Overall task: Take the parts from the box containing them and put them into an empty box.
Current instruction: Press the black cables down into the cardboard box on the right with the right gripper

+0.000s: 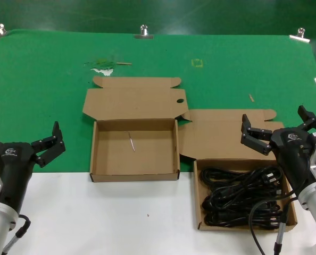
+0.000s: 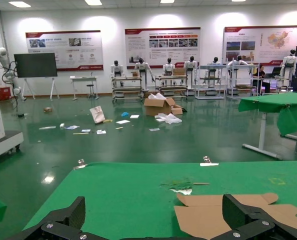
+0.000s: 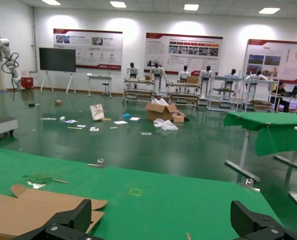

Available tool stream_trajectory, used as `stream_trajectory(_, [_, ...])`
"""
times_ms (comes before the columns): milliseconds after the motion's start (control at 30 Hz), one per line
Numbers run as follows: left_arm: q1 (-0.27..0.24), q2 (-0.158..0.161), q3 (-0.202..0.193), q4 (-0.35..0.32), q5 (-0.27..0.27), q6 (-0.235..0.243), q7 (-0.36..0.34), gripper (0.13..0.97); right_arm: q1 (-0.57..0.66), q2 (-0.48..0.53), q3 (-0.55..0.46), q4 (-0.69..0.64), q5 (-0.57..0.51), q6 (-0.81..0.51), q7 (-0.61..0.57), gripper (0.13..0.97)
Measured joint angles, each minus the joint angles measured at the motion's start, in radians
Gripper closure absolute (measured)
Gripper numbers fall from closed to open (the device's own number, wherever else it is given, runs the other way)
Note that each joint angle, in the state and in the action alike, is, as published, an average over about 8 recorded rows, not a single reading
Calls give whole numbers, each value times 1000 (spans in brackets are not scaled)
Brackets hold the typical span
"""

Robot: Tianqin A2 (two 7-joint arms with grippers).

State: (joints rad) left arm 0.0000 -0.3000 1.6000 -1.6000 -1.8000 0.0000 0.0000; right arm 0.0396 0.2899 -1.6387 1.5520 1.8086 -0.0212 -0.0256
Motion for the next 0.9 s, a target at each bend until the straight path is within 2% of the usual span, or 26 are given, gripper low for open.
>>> stream_trajectory(900, [0, 0, 0, 0, 0, 0, 0, 150, 0, 0, 0, 0, 0, 0, 0, 129])
